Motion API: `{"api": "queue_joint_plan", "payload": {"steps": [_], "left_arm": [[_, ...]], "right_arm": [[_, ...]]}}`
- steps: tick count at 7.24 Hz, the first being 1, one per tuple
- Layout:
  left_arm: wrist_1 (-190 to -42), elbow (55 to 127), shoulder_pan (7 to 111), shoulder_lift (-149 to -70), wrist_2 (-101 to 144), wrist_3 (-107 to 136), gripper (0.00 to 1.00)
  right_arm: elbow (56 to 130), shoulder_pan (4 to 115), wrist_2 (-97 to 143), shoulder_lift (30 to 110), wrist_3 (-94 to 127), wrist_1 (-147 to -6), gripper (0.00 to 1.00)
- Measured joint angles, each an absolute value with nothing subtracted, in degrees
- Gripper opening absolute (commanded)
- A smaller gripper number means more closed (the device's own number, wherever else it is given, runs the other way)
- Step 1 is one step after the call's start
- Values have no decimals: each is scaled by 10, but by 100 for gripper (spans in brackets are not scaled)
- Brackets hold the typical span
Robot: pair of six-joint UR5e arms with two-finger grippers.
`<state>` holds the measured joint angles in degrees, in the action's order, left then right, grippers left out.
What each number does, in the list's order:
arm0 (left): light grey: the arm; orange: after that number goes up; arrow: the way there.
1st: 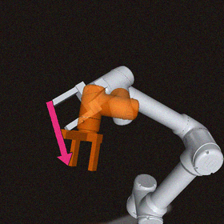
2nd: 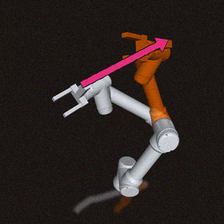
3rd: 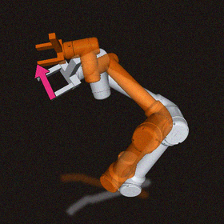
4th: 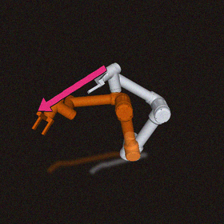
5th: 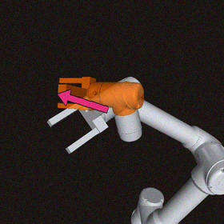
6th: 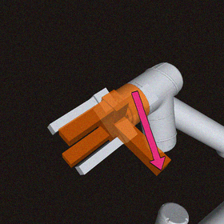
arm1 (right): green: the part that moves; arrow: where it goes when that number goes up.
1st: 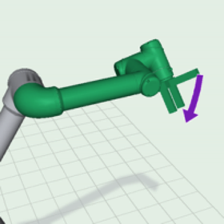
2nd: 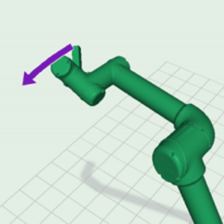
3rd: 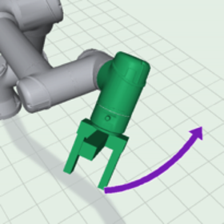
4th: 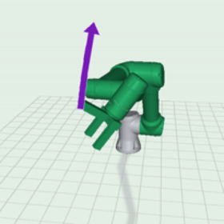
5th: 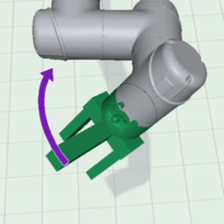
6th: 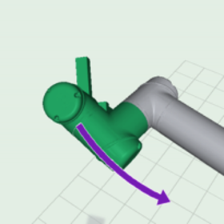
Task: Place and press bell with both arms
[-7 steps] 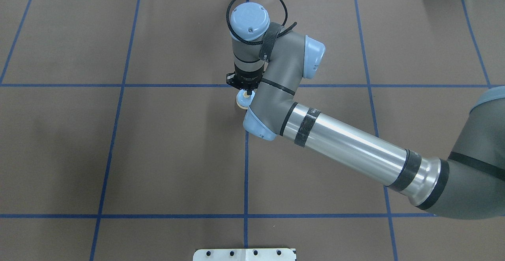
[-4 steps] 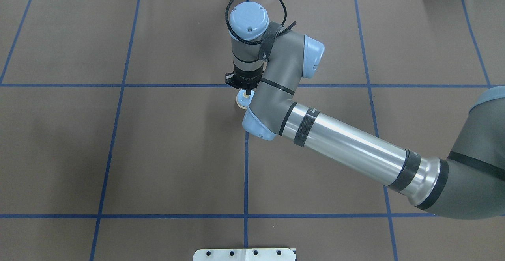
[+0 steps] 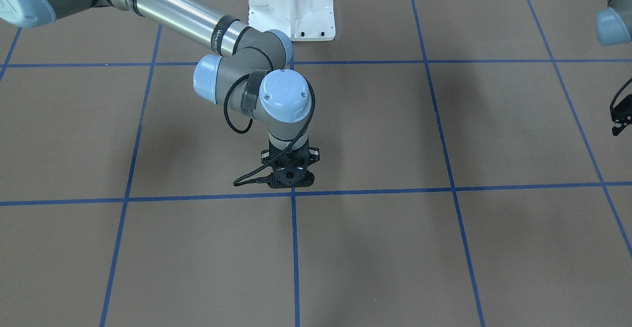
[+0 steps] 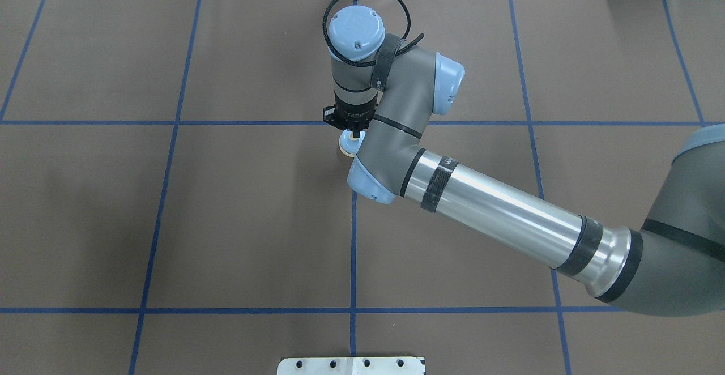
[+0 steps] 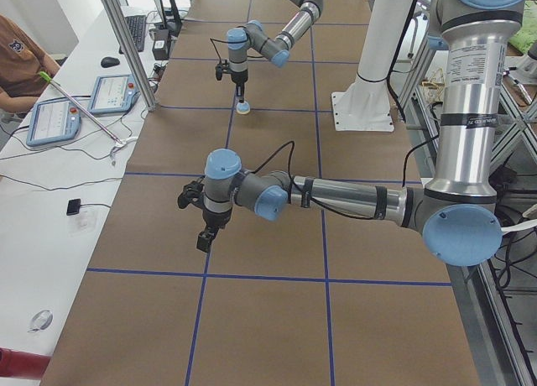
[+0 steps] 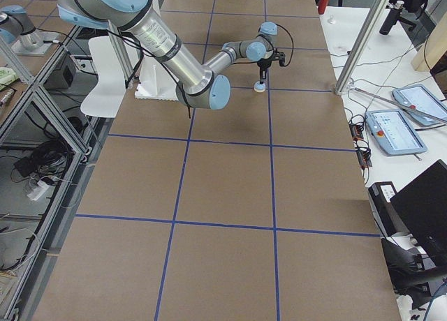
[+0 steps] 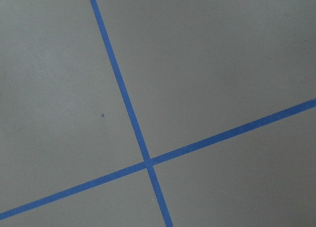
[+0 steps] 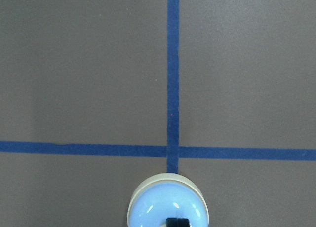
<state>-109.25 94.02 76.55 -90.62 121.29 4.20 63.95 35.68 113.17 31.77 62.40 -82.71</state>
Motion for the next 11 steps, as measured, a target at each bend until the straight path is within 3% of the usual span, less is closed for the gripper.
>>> {"api": "queue_joint_plan", "payload": {"steps": [6,7,9,11], "left_arm": [[-1092,940,766,-906,1212,41,100],[-1092,940,766,-906,1212,41,100],[-1092,940,766,-906,1212,40,100],[-1092,940,768,-904,1214,38,100]], "right_arm": [[653,370,1138,313,621,-830,0],[668,385,1150,315,620,-840,99],[738,416,1164,357,615,-893,100],[848,466,1171,472,530,-926,100]]}}
